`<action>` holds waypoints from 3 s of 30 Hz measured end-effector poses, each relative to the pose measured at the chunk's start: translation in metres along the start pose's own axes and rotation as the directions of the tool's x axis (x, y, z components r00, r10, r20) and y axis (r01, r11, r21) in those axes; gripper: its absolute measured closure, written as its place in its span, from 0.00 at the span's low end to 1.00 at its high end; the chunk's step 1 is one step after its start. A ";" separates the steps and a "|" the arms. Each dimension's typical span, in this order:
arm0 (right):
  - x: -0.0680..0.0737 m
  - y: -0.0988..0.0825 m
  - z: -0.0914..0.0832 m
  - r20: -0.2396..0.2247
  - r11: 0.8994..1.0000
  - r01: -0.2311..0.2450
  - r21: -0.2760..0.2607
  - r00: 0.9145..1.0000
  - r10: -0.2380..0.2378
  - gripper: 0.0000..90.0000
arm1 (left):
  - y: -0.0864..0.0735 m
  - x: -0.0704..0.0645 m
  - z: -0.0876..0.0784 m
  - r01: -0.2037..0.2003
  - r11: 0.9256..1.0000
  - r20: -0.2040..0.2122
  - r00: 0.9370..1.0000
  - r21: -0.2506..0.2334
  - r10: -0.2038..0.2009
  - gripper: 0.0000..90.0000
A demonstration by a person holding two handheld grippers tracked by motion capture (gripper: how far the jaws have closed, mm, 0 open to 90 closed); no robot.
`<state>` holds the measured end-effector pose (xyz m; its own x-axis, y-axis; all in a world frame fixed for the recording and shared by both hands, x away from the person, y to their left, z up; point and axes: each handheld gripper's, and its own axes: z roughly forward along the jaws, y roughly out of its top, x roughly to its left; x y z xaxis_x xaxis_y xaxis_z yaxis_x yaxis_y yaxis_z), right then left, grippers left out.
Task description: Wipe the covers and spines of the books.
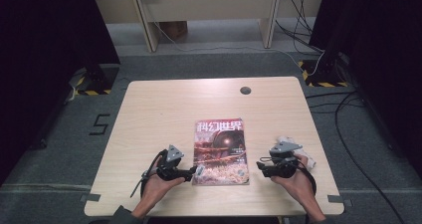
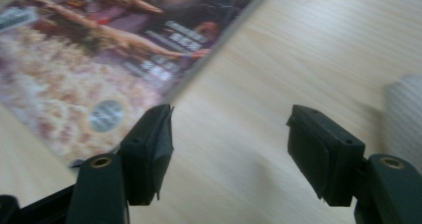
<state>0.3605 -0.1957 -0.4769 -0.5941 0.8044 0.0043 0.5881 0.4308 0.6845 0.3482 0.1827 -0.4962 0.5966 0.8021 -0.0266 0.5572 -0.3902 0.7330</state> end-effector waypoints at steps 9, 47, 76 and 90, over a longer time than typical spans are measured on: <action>-0.023 -0.002 -0.012 0.062 0.999 -0.042 -0.032 0.997 0.044 0.40 | -0.013 -0.001 -0.013 0.013 1.000 0.012 1.000 -0.012 -0.013 0.24; -0.077 -0.027 -0.006 0.123 0.991 -0.113 0.067 0.987 0.105 0.78 | -0.023 -0.009 -0.018 -0.016 1.000 0.036 0.999 0.013 0.016 0.24; -0.065 0.027 0.042 0.064 0.994 -0.103 0.018 0.993 0.102 0.51 | -0.023 -0.005 -0.018 0.001 1.000 0.033 0.999 0.009 -0.001 0.24; -0.064 0.021 0.016 0.074 0.986 -0.148 -0.073 0.985 0.153 0.38 | -0.021 -0.004 -0.017 -0.002 1.000 0.026 1.000 0.003 0.001 0.24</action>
<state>0.4196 -0.2313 -0.4745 -0.4548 0.8889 0.0550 0.6279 0.2762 0.7277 0.3242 0.1953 -0.4994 0.6120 0.7897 -0.0429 0.5579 -0.3927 0.7312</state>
